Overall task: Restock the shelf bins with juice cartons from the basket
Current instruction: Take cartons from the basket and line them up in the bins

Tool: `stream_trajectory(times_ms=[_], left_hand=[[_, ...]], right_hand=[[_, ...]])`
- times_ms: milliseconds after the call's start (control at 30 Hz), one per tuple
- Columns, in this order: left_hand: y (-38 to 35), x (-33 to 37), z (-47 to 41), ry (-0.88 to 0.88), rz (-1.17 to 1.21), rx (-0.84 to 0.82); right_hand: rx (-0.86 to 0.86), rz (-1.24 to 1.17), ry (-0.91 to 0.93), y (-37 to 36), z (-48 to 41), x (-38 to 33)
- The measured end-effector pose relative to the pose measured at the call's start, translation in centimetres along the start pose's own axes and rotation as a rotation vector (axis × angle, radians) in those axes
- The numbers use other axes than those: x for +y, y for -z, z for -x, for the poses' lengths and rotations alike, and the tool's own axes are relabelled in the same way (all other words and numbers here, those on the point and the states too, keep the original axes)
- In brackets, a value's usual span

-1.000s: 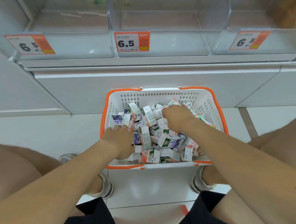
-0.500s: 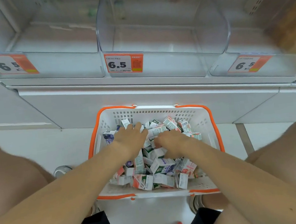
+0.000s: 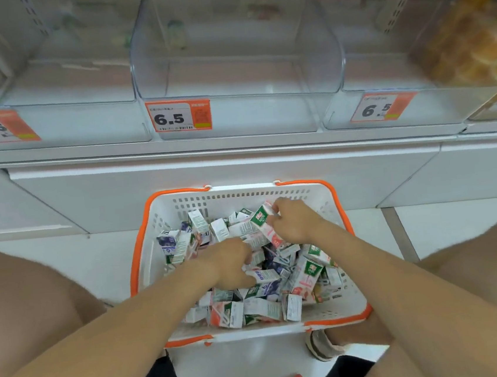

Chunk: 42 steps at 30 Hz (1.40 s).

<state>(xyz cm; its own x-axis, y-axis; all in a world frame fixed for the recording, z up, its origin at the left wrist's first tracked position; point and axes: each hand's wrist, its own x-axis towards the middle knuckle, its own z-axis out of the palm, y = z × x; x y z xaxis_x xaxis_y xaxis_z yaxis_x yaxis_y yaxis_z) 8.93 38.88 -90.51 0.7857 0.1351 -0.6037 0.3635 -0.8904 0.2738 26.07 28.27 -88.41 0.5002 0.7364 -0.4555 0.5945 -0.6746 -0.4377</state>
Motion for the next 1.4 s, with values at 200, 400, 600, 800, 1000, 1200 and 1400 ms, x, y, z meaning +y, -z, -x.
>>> stream_trajectory(times_ms=[200, 400, 600, 800, 1000, 1200, 1400], left_hand=[[-2.7, 2.6, -1.4, -0.013, -0.012, -0.092], [1.3, 1.2, -0.1, 0.066, 0.183, -0.027], [8.3, -2.1, 5.6, 0.18, 0.686, 0.464], [11.9, -5.7, 11.2, 0.169, 0.943, 0.926], [14.0, -8.3, 15.6, 0.209, 0.924, 1.152], [17.8, -12.4, 19.2, 0.251, 0.731, 1.106], [20.6, -18.1, 20.5, 0.483, 0.459, 1.031]], right_hand=[[0.028, -0.16, -0.022, 2.8, 0.2, -2.0], [0.091, -0.219, 0.0, 4.6, 1.2, -5.4], [0.485, -0.312, 0.102, 7.4, 3.0, -10.4], [0.557, -0.552, 0.257, 8.0, 4.8, -14.4], [0.537, -0.593, 0.46, 6.6, 5.3, -18.6], [0.425, -0.69, 0.595, 7.4, 4.9, -22.9], [0.554, -0.506, 0.808, 8.8, 2.0, -30.0]])
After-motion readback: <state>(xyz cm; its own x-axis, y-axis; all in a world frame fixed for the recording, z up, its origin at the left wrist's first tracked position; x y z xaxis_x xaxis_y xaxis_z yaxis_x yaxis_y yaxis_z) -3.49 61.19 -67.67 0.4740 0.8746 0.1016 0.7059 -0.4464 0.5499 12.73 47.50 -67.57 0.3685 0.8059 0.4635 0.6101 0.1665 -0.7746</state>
